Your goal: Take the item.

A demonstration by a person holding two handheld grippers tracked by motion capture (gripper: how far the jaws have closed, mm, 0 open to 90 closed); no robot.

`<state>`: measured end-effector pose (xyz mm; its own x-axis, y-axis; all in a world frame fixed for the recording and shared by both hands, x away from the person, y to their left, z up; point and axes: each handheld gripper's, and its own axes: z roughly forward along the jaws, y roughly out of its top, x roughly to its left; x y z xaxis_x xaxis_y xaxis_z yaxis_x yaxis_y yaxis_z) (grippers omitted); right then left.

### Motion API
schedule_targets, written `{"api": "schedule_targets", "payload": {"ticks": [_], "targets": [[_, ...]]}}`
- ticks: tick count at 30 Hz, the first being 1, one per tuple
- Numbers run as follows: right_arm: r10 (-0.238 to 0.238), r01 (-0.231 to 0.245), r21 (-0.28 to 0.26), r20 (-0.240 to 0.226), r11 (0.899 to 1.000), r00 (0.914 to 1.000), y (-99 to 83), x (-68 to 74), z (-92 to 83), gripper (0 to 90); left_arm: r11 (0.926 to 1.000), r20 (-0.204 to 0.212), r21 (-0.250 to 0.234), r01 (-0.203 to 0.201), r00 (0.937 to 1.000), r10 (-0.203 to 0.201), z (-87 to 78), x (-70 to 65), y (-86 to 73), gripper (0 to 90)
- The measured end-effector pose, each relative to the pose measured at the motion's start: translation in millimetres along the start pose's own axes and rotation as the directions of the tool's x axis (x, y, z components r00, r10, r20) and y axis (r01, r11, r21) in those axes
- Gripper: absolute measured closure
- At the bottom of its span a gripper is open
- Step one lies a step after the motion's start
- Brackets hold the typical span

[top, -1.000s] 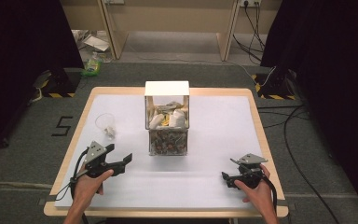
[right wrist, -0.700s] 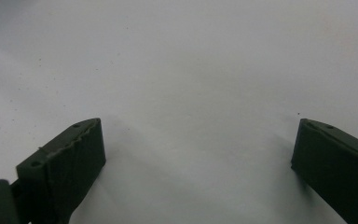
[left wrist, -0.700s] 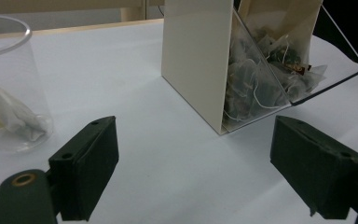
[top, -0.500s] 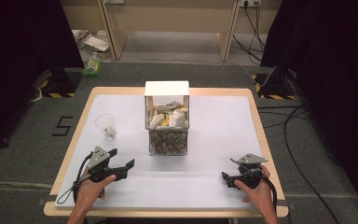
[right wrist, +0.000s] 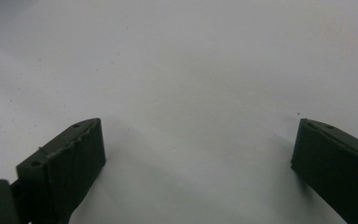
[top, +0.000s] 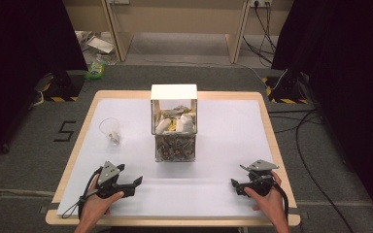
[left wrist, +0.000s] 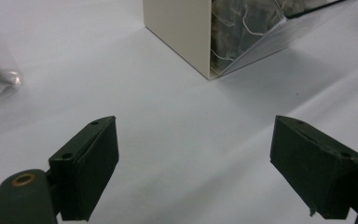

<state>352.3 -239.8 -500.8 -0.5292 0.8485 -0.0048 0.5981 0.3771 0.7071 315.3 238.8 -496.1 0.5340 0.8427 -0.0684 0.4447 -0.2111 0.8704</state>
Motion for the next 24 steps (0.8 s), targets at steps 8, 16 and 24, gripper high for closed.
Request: {"api": "schedule_targets", "payload": {"ticks": [8,16,24], "targets": [[0.002,-0.002,0.001,0.0,1.0,1.0,0.0,0.1,-0.1,3.2,0.9998,0.012,0.014,0.01,0.9999,-0.01,-0.9,-3.8,-8.0,14.9],[0.002,-0.002,0.0,0.001,1.0,1.0,0.0,0.2,-0.1,3.2,0.9997,-0.007,0.009,-0.024,0.9997,0.024,-5.3,-9.5,-10.9,15.0],[0.002,-0.002,0.0,0.001,1.0,1.0,0.0,0.2,-0.1,3.2,0.9985,-0.006,0.035,-0.042,0.9991,0.042,-10.4,-15.8,-18.5,15.0]]}}
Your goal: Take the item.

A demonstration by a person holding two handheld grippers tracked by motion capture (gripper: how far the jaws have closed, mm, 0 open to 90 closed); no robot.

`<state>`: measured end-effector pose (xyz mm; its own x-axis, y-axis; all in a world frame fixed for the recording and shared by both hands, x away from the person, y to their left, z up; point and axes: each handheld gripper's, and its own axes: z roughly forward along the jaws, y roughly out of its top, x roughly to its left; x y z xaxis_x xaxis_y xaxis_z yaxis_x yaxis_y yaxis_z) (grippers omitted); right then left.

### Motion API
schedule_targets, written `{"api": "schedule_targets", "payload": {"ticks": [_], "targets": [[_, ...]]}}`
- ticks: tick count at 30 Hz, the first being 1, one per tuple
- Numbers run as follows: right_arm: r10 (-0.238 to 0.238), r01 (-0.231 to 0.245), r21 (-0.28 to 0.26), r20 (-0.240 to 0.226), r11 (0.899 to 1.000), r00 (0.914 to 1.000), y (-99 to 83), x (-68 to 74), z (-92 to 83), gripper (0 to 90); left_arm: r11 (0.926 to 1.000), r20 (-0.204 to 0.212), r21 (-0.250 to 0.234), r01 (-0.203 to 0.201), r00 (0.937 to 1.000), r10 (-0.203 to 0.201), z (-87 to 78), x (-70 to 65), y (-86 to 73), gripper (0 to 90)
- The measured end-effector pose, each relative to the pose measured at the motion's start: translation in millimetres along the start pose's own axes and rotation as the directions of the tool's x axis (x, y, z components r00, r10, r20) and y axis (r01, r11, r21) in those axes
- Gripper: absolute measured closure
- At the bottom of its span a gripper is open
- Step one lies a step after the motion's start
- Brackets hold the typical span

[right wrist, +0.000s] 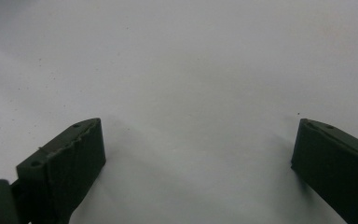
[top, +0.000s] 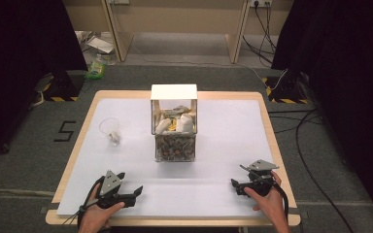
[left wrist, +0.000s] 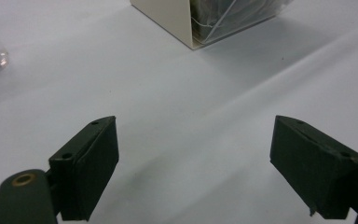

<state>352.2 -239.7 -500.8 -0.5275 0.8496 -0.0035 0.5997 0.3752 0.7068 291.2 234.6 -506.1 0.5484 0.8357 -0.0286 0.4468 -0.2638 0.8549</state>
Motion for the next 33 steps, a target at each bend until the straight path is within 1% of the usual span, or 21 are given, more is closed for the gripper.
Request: {"api": "schedule_targets", "payload": {"ticks": [9,13,18,20,25,31,33], "targets": [[-0.004,0.004,-0.001,0.0,1.0,1.0,0.1,-0.2,0.1,3.2,0.9999,-0.006,-0.004,0.009,0.9999,-0.01,-7.7,-2.2,-8.3,15.0],[0.0,0.0,0.0,0.0,1.0,1.0,0.0,0.1,0.0,3.2,1.0,-0.012,-0.001,0.007,0.9999,-0.007,-7.7,-3.8,-11.0,14.9],[0.0,0.0,0.0,0.0,1.0,1.0,0.0,0.0,0.0,3.2,0.9998,-0.029,-0.01,0.014,0.9995,-0.015,-7.7,-5.4,-17.8,14.9],[-0.003,0.003,0.0,0.0,1.0,1.0,0.0,-0.1,0.1,3.2,0.9999,-0.036,-0.013,0.01,0.9993,-0.01,-8.0,-6.1,-19.4,14.9],[0.0,0.0,0.0,0.0,1.0,1.0,0.0,0.0,0.0,3.2,0.9997,-0.029,-0.018,0.015,0.9995,-0.015,-8.5,-7.6,-21.7,14.9],[0.0,0.0,0.0,0.0,1.0,1.0,0.0,0.1,0.0,3.2,0.9995,-0.041,-0.021,0.024,0.9988,-0.025,-9.1,-9.9,-28.6,14.9],[0.0,0.0,0.0,0.001,1.0,1.0,0.0,0.1,0.0,3.2,0.9991,-0.046,-0.032,0.028,0.9985,-0.029,-9.4,-10.9,-30.1,14.9]]}}
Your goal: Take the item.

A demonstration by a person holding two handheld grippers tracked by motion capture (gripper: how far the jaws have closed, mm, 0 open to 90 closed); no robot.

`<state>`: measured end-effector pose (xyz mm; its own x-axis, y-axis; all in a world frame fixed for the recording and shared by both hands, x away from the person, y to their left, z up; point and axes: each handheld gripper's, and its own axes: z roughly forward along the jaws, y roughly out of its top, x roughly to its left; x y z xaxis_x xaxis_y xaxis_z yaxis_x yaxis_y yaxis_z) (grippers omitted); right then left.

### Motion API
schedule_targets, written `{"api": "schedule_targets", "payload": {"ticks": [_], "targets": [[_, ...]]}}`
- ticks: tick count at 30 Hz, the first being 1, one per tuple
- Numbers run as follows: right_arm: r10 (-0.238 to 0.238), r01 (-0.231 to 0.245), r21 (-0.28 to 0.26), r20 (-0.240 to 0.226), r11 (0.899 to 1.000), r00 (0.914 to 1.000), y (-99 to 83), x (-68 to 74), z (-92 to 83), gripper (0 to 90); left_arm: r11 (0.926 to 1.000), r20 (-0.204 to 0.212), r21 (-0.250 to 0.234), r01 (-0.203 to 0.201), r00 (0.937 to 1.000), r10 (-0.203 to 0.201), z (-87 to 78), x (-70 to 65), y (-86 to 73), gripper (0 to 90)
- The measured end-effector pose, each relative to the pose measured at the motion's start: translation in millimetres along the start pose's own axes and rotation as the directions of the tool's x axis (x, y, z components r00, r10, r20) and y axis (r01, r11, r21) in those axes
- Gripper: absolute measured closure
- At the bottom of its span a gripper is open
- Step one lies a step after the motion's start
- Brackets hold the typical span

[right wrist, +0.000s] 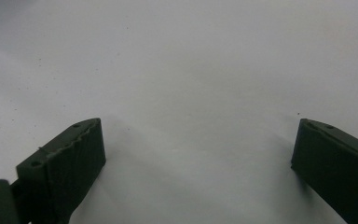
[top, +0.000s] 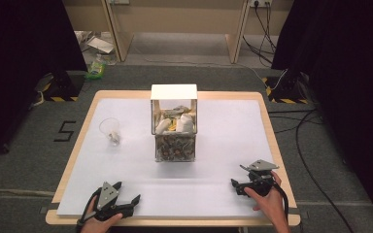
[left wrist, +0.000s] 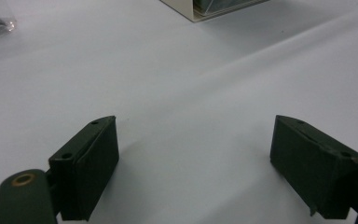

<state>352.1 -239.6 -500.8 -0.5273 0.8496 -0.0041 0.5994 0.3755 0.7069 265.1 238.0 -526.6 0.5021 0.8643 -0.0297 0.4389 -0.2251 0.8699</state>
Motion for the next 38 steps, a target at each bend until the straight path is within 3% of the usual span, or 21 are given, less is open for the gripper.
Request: {"api": "schedule_targets", "payload": {"ticks": [16,38], "targets": [[0.0,0.0,0.001,0.0,1.0,1.0,0.0,0.0,0.0,3.2,0.9955,-0.035,-0.093,0.017,0.9992,-0.021,-2.4,-5.6,-14.2,14.4],[0.0,0.0,0.0,0.0,1.0,1.0,0.0,0.0,0.0,3.2,0.995,-0.034,-0.098,0.019,0.9991,-0.023,-2.4,-5.6,-15.1,14.4]]}}
